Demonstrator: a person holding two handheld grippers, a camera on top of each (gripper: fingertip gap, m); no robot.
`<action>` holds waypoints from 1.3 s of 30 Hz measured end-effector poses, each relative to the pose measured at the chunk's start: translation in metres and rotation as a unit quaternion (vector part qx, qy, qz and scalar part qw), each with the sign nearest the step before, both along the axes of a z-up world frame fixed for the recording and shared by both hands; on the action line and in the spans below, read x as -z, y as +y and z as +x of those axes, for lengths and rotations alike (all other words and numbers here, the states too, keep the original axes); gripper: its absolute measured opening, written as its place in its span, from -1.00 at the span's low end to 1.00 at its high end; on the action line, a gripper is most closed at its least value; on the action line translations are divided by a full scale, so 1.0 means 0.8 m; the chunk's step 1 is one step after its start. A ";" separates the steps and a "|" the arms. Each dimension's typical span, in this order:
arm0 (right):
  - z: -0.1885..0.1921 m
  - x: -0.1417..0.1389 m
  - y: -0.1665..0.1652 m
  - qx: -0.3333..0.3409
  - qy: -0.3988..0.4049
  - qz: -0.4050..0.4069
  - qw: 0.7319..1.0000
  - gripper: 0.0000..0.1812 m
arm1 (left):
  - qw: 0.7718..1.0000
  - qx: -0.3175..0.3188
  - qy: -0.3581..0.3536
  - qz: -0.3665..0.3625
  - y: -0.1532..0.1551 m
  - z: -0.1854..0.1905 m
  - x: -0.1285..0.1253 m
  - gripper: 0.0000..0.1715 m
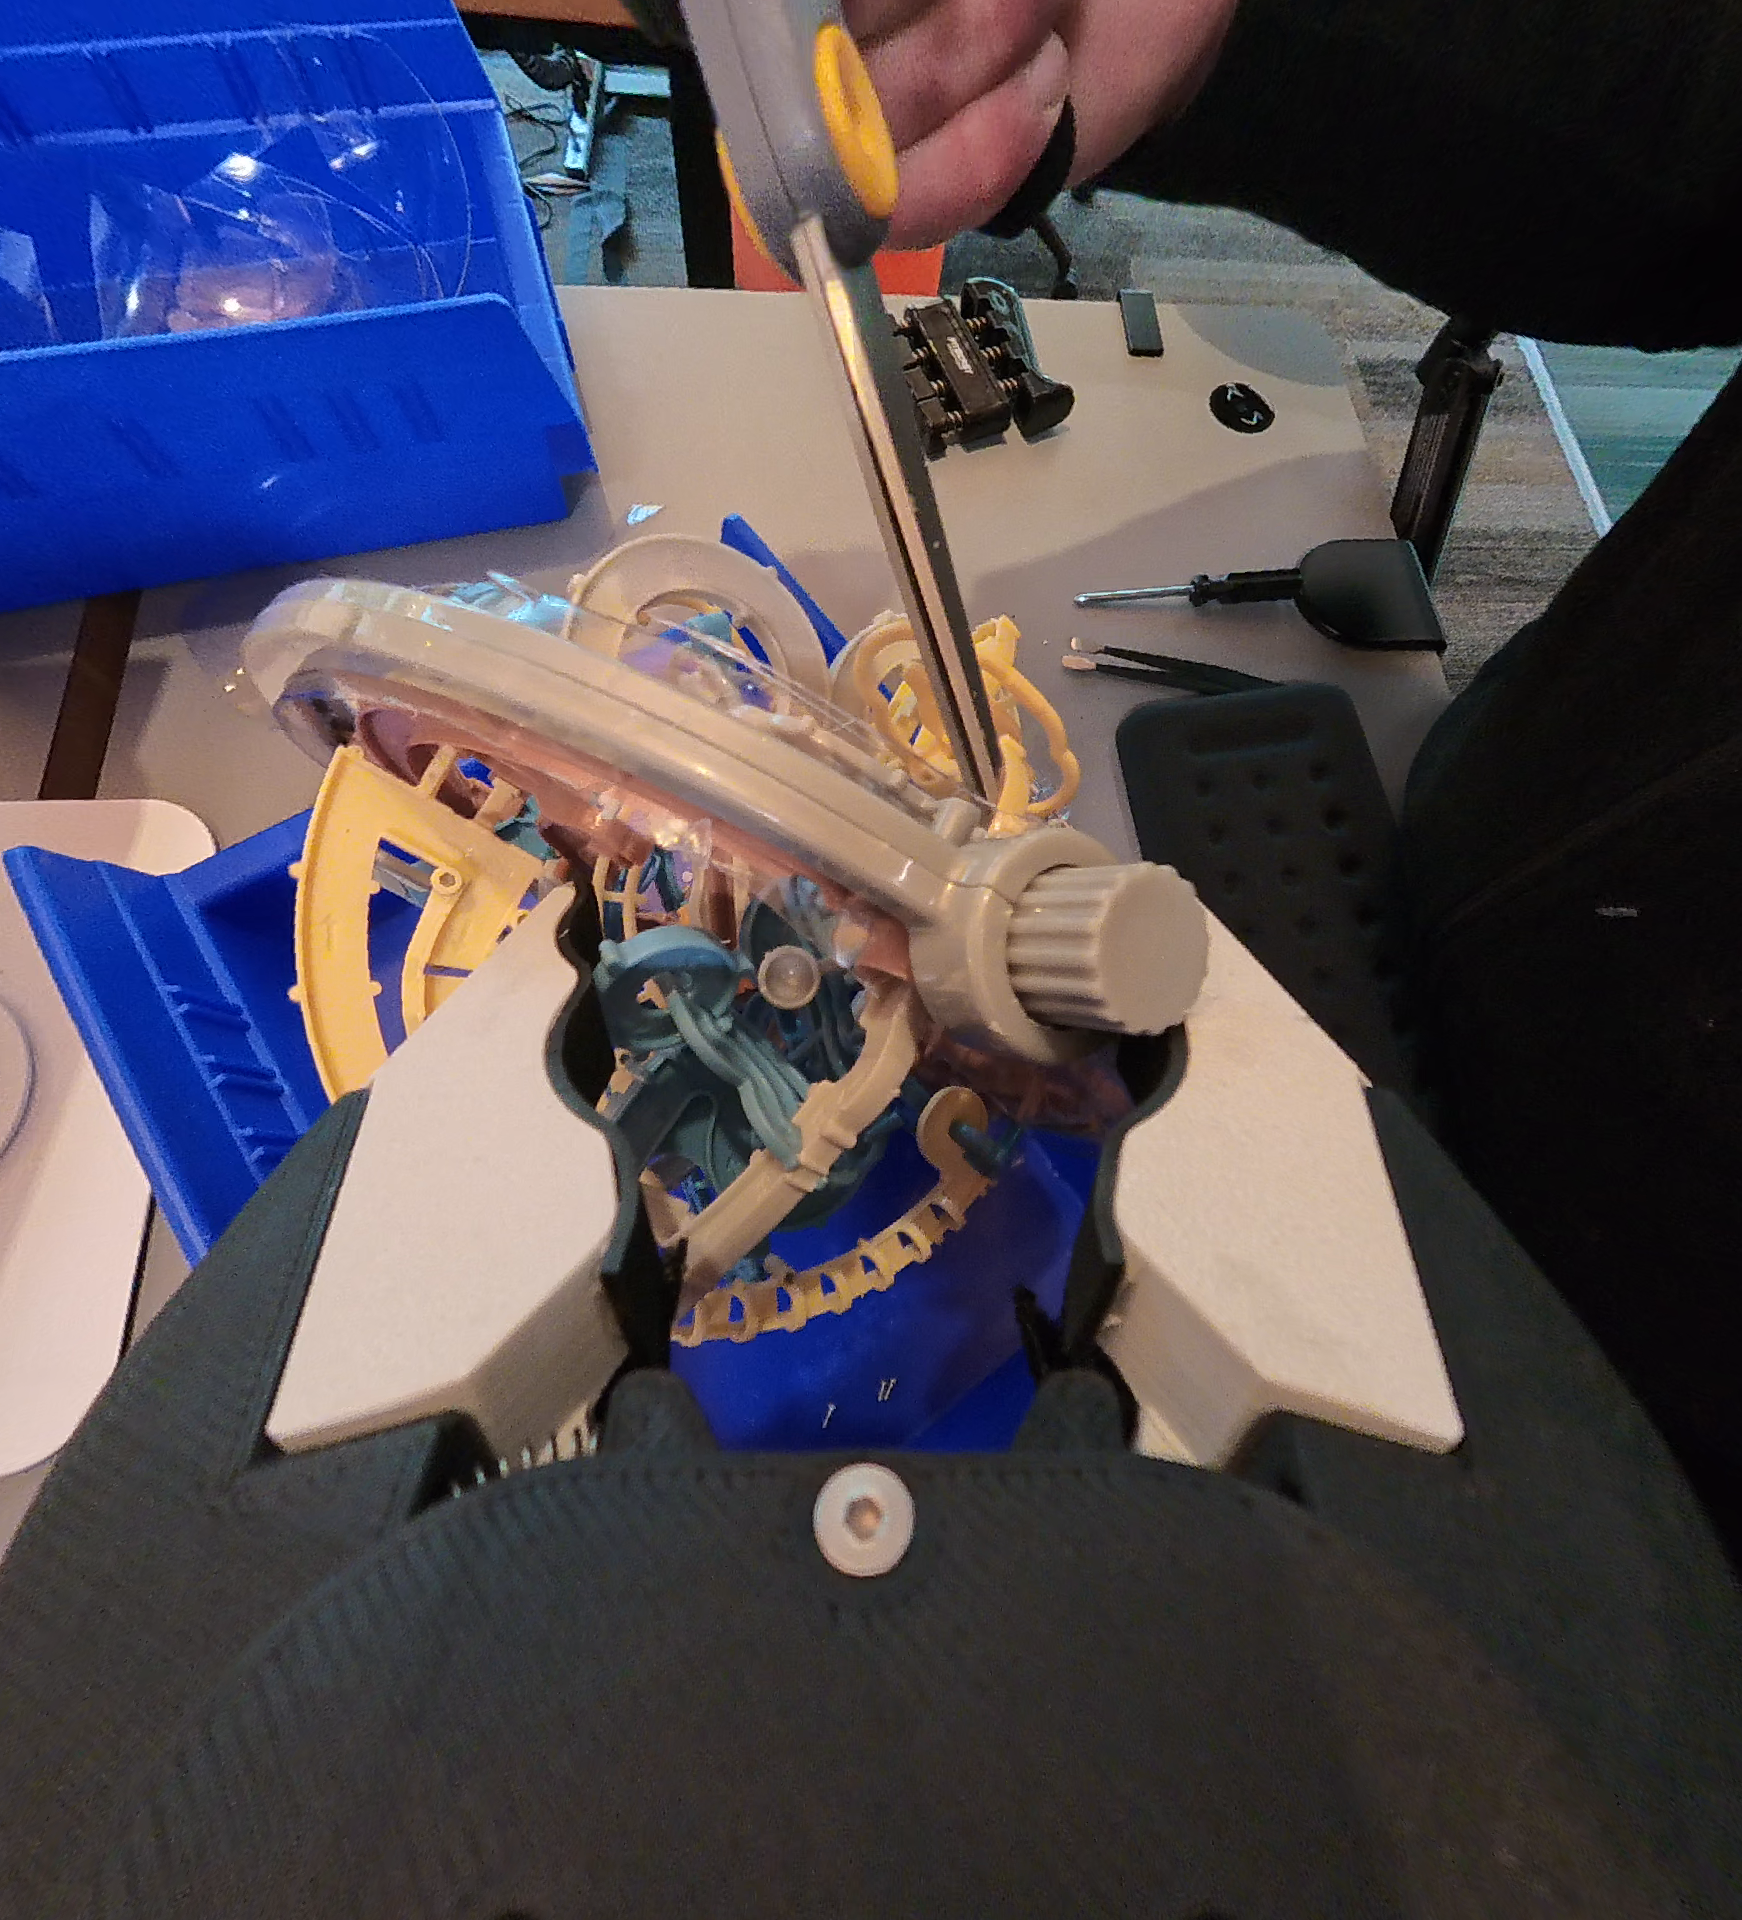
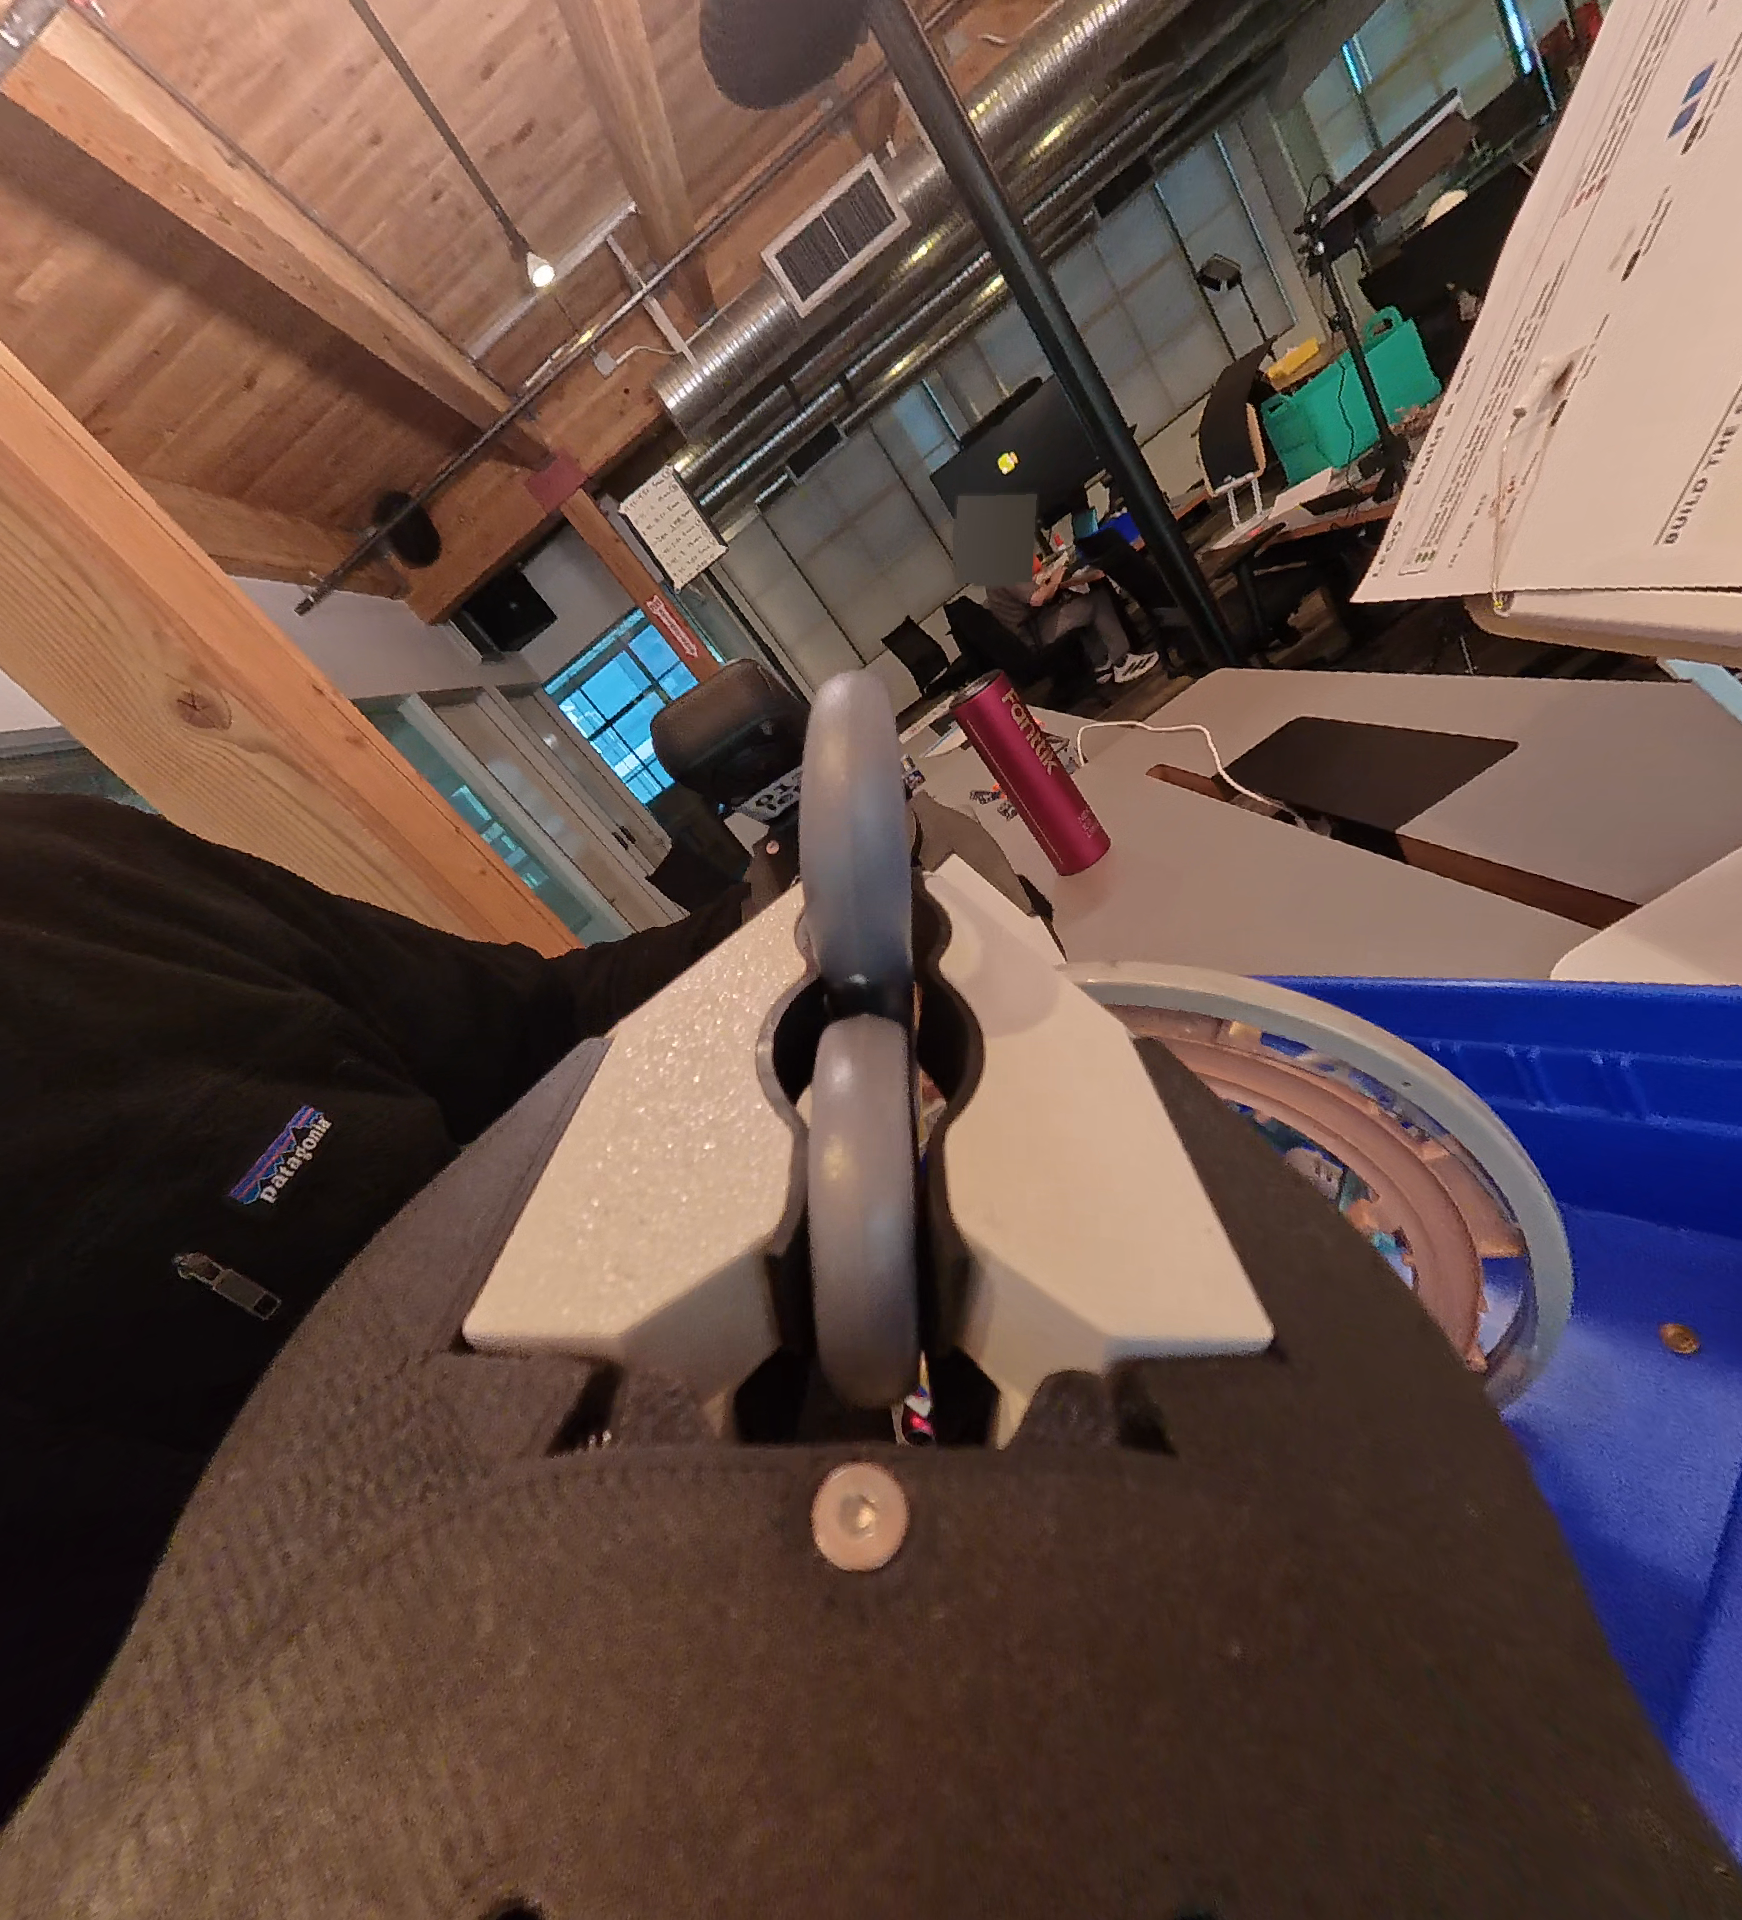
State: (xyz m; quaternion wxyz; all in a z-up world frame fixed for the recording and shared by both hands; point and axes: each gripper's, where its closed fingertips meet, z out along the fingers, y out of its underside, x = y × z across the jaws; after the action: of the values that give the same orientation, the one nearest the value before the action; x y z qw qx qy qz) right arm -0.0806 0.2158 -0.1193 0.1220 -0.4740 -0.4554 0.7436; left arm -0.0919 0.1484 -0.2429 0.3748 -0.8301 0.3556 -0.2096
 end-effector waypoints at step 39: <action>0.003 -0.017 -0.066 0.056 0.074 0.280 0.955 -0.89 | 1.000 -0.004 -0.019 -0.010 0.022 0.021 0.003 0.18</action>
State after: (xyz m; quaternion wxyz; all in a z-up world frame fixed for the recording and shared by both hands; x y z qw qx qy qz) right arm -0.0782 0.1633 -0.1058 0.3249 -0.3889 -0.6080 0.6112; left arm -0.0750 0.1656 -0.2450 0.3743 -0.8309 0.3430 -0.2278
